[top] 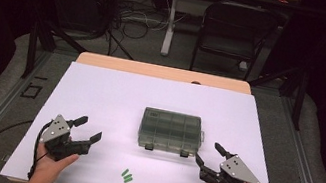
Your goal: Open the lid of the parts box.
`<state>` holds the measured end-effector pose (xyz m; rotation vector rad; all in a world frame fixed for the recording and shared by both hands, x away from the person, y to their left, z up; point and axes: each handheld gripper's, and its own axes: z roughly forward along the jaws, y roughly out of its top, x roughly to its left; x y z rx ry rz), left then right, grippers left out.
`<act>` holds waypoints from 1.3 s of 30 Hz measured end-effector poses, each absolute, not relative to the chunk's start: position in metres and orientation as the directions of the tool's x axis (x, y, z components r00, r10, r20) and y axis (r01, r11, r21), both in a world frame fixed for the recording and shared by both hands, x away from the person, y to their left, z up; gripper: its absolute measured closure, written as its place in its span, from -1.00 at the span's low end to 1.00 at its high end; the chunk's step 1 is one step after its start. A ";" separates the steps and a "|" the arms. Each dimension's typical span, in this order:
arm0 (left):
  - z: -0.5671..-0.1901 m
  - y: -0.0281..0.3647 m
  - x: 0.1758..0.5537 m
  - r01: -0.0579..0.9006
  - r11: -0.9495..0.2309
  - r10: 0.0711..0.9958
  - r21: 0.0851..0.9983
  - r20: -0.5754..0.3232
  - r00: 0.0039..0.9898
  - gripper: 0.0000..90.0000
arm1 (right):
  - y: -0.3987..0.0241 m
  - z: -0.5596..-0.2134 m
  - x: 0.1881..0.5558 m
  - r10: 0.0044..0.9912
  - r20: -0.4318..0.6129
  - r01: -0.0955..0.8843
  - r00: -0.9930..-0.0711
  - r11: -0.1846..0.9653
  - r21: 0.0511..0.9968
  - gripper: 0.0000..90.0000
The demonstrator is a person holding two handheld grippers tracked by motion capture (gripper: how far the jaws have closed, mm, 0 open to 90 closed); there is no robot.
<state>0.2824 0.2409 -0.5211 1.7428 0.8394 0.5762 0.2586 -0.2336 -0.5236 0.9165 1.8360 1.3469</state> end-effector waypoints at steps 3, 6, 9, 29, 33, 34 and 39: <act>-0.522 0.240 0.283 0.256 -0.184 0.773 0.949 -0.021 0.634 -0.48 | -0.234 -0.524 0.259 0.842 -0.113 0.150 -0.527 0.223 0.963 -0.40; -0.522 0.240 0.284 0.264 -0.191 0.774 0.945 -0.020 0.633 -0.48 | -0.235 -0.524 0.259 0.845 -0.121 0.154 -0.522 0.233 0.960 -0.40; -0.523 0.240 0.285 0.278 -0.189 0.774 0.942 -0.032 0.632 -0.48 | -0.235 -0.524 0.260 0.848 -0.115 0.163 -0.517 0.230 0.960 -0.40; -0.526 0.220 0.300 0.424 -0.203 0.763 0.883 -0.128 0.633 -0.24 | -0.237 -0.527 0.273 0.873 -0.091 0.279 -0.479 0.250 0.927 -0.10; -0.526 0.212 0.304 0.437 -0.237 0.764 0.868 -0.112 0.636 -0.19 | -0.237 -0.527 0.276 0.873 -0.074 0.323 -0.482 0.256 0.911 -0.08; -0.526 0.210 0.305 0.446 -0.242 0.762 0.862 -0.116 0.637 -0.17 | -0.237 -0.527 0.276 0.874 -0.070 0.327 -0.481 0.253 0.911 -0.07; -0.524 0.198 0.309 0.472 -0.262 0.750 0.842 -0.130 0.648 -0.07 | -0.236 -0.527 0.276 0.869 -0.044 0.357 -0.493 0.248 0.901 -0.01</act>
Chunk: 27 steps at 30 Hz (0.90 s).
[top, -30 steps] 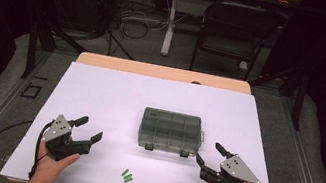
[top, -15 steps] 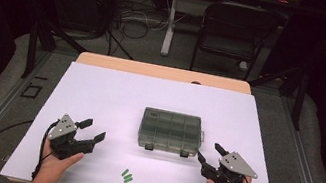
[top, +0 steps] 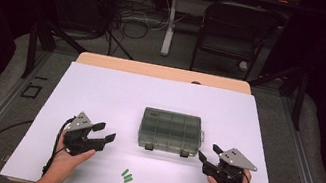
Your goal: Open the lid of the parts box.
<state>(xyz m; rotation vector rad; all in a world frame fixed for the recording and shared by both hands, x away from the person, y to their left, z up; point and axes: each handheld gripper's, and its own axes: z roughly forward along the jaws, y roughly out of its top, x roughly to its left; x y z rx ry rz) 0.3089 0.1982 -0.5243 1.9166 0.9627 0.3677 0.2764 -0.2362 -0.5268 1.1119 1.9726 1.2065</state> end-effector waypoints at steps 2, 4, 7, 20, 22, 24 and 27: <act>-0.522 0.189 0.312 0.484 -0.266 0.744 0.834 -0.142 0.653 -0.02 | -0.234 -0.524 0.278 0.865 -0.052 0.365 -0.499 0.264 0.893 0.02; -0.521 0.182 0.314 0.494 -0.269 0.748 0.827 -0.144 0.648 0.01 | -0.234 -0.522 0.279 0.866 -0.064 0.385 -0.496 0.285 0.878 0.07; -0.520 0.174 0.316 0.500 -0.281 0.739 0.819 -0.148 0.657 0.08 | -0.235 -0.522 0.280 0.872 -0.064 0.372 -0.485 0.272 0.887 0.18; -0.521 0.150 0.328 0.544 -0.312 0.739 0.779 -0.161 0.654 0.53 | -0.237 -0.526 0.297 0.863 -0.006 0.470 -0.505 0.281 0.837 0.70; -0.522 0.148 0.329 0.556 -0.313 0.738 0.770 -0.171 0.653 0.62 | -0.236 -0.526 0.297 0.862 -0.004 0.494 -0.507 0.295 0.818 0.75; -0.524 0.146 0.331 0.560 -0.319 0.736 0.764 -0.172 0.654 0.74 | -0.235 -0.527 0.299 0.860 -0.013 0.483 -0.511 0.299 0.823 0.82; -0.526 0.144 0.331 0.564 -0.322 0.730 0.760 -0.179 0.659 0.85 | -0.235 -0.528 0.300 0.859 -0.005 0.491 -0.512 0.298 0.819 0.89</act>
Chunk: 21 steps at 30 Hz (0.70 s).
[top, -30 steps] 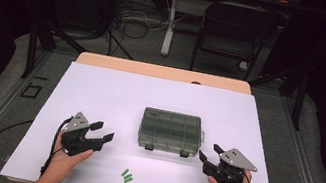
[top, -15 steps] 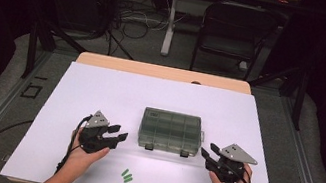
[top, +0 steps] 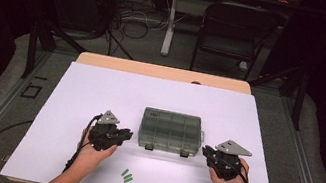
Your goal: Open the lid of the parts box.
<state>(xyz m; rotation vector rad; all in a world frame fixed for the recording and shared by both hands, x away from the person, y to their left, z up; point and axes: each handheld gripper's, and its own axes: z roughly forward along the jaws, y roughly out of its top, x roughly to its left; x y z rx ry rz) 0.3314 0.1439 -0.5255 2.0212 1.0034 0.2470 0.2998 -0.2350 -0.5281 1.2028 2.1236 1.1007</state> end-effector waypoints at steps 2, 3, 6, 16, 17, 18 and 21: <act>-0.526 0.142 0.332 0.564 -0.327 0.727 0.758 -0.179 0.663 0.93 | -0.236 -0.527 0.300 0.857 -0.007 0.507 -0.515 0.312 0.803 0.95; -0.527 0.141 0.333 0.561 -0.343 0.724 0.753 -0.169 0.669 0.98 | -0.235 -0.529 0.301 0.856 -0.005 0.497 -0.517 0.304 0.813 0.98; -0.530 0.138 0.334 0.573 -0.340 0.727 0.746 -0.178 0.663 1.00 | -0.234 -0.530 0.302 0.854 -0.001 0.502 -0.520 0.307 0.808 0.99; -0.532 0.130 0.335 0.567 -0.365 0.712 0.739 -0.171 0.681 1.00 | -0.228 -0.534 0.304 0.846 0.009 0.520 -0.533 0.319 0.793 1.00; -0.532 0.130 0.335 0.567 -0.365 0.712 0.739 -0.171 0.681 1.00 | -0.228 -0.534 0.304 0.846 0.009 0.520 -0.533 0.319 0.793 1.00; -0.530 0.129 0.334 0.564 -0.372 0.712 0.737 -0.163 0.683 1.00 | -0.228 -0.534 0.304 0.843 0.011 0.518 -0.538 0.320 0.793 1.00; -0.527 0.126 0.332 0.547 -0.386 0.708 0.743 -0.142 0.692 1.00 | -0.226 -0.533 0.303 0.839 0.008 0.513 -0.544 0.325 0.795 1.00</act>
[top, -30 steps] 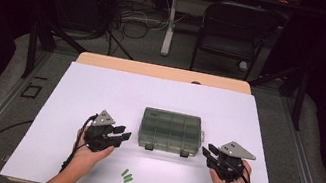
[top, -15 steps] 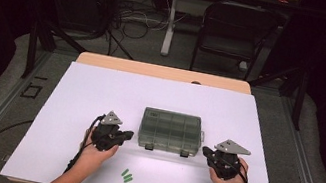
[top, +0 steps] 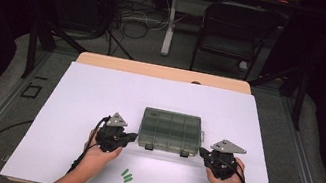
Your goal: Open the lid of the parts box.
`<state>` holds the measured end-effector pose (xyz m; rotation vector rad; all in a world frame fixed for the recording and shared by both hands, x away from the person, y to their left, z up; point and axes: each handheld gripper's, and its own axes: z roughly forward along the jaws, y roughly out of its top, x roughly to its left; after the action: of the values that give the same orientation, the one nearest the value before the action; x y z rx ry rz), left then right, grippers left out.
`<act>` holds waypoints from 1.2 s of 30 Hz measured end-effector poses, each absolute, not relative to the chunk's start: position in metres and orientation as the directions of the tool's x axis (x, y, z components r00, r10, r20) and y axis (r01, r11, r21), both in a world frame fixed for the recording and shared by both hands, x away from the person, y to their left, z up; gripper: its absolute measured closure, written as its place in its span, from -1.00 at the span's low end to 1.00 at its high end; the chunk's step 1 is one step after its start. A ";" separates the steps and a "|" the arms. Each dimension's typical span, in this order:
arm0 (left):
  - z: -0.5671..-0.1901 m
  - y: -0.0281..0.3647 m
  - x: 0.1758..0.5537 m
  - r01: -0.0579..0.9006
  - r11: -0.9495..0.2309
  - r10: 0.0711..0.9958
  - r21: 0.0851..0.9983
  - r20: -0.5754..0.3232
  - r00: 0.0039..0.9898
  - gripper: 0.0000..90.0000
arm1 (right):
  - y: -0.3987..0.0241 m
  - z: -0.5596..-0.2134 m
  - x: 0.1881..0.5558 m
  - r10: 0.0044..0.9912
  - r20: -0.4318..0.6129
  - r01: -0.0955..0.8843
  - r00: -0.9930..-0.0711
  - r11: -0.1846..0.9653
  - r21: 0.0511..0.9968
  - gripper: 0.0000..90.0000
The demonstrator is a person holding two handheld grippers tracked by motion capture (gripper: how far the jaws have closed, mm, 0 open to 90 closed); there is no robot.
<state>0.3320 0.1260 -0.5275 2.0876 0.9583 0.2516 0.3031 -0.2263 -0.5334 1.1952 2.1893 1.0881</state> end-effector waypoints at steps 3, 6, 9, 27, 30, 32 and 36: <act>-0.527 0.124 0.331 0.545 -0.384 0.705 0.745 -0.145 0.694 1.00 | -0.223 -0.532 0.302 0.838 0.009 0.509 -0.545 0.323 0.798 0.99; -0.524 0.122 0.330 0.536 -0.389 0.703 0.749 -0.135 0.698 0.99 | -0.222 -0.531 0.303 0.833 0.012 0.500 -0.553 0.320 0.805 0.96; -0.522 0.122 0.330 0.537 -0.379 0.707 0.753 -0.139 0.693 0.96 | -0.222 -0.529 0.303 0.832 0.018 0.510 -0.555 0.323 0.798 0.95; -0.514 0.124 0.329 0.514 -0.366 0.741 0.776 -0.091 0.665 0.69 | -0.220 -0.519 0.302 0.853 -0.056 0.444 -0.519 0.325 0.835 0.66; -0.511 0.123 0.328 0.505 -0.371 0.732 0.779 -0.089 0.675 0.69 | -0.220 -0.517 0.301 0.856 -0.052 0.441 -0.515 0.316 0.840 0.64; -0.510 0.123 0.328 0.502 -0.374 0.729 0.780 -0.088 0.679 0.68 | -0.219 -0.517 0.300 0.857 -0.048 0.440 -0.513 0.310 0.842 0.64; -0.507 0.122 0.328 0.495 -0.371 0.726 0.786 -0.087 0.682 0.68 | -0.219 -0.513 0.300 0.853 -0.058 0.428 -0.519 0.318 0.846 0.64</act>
<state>0.3276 0.1223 -0.5070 2.0483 0.9382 0.3467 0.3001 -0.2194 -0.5133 1.1280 2.0845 1.1094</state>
